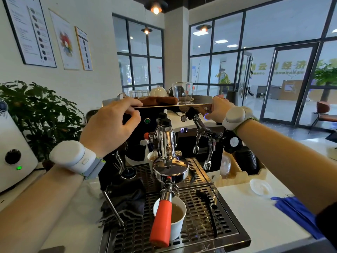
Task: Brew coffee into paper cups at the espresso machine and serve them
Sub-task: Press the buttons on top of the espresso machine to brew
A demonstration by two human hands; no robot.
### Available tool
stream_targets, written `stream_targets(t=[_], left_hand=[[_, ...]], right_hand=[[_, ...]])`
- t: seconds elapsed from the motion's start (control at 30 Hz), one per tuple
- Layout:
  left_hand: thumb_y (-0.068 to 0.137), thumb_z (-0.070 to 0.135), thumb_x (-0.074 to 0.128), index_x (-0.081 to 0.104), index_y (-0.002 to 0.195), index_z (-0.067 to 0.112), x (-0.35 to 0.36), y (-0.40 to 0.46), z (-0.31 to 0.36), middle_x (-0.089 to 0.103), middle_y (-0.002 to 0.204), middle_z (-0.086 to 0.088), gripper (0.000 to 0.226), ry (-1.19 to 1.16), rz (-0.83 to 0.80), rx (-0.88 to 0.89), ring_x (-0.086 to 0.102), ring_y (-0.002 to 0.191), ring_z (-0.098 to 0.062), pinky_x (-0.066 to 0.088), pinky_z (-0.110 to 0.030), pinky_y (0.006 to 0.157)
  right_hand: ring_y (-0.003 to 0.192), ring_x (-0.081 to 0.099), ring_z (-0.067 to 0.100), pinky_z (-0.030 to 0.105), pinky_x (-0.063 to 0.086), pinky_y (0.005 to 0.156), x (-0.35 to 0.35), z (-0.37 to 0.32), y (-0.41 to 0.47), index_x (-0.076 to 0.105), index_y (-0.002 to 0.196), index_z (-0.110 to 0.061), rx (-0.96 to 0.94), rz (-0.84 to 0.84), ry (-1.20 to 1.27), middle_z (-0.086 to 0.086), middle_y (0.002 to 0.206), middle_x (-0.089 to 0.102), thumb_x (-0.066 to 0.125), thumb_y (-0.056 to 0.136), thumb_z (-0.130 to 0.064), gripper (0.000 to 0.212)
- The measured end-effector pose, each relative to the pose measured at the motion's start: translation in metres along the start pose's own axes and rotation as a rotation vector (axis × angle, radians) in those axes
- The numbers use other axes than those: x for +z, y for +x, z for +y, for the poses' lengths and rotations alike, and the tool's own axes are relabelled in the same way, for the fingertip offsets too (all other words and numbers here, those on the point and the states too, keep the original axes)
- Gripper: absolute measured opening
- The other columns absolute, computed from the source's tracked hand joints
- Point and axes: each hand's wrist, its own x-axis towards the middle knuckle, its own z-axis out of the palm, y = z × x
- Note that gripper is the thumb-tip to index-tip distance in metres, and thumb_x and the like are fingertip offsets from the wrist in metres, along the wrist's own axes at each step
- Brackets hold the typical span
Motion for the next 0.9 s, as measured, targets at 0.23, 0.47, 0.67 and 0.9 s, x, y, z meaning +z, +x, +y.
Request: stream_targets(t=[0.23,0.47,0.67,0.9], left_hand=[[0.092,0.028,0.052,0.059,0.115,0.028,0.0004,0.0003,0.0018,0.056,0.085,0.022,0.024,0.014,-0.001,0.011,0.051,0.067,0.003,0.044,-0.028,0.062],[0.092,0.031,0.050,0.058,0.115,0.028,0.0008,0.0000,0.0029,0.057,0.085,0.022,0.025,0.022,-0.022,0.015,0.054,0.068,0.000,0.049,-0.032,0.063],[0.092,0.030,0.050,0.058,0.116,0.028,0.0011,0.0003,0.0056,0.058,0.087,0.017,0.025,0.038,-0.031,0.022,0.059,0.083,-0.013,0.054,-0.040,0.069],[0.092,0.032,0.049,0.058,0.115,0.030,0.0011,0.0007,0.0043,0.060,0.088,0.017,0.025,0.049,-0.038,0.027,0.053,0.069,0.000,0.046,-0.030,0.062]], right_hand=[[0.103,0.056,0.036,0.039,0.043,0.083,0.0001,0.0008,0.0019,0.041,0.122,0.000,-0.001,-0.014,-0.005,0.020,0.116,0.055,0.063,0.089,-0.023,0.046],[0.111,0.051,0.039,0.048,0.041,0.097,0.0018,0.0000,0.0055,0.031,0.134,0.004,0.023,-0.024,-0.028,0.020,0.119,0.055,0.061,0.090,-0.023,0.060],[0.111,0.051,0.039,0.048,0.039,0.099,0.0022,-0.0011,0.0080,0.029,0.135,0.006,0.010,-0.023,-0.051,0.020,0.119,0.054,0.061,0.090,-0.025,0.063],[0.084,0.052,0.029,0.037,0.042,0.074,0.0016,0.0033,0.0100,0.044,0.104,-0.004,-0.035,0.005,-0.124,0.016,0.111,0.055,0.063,0.087,-0.031,0.037]])
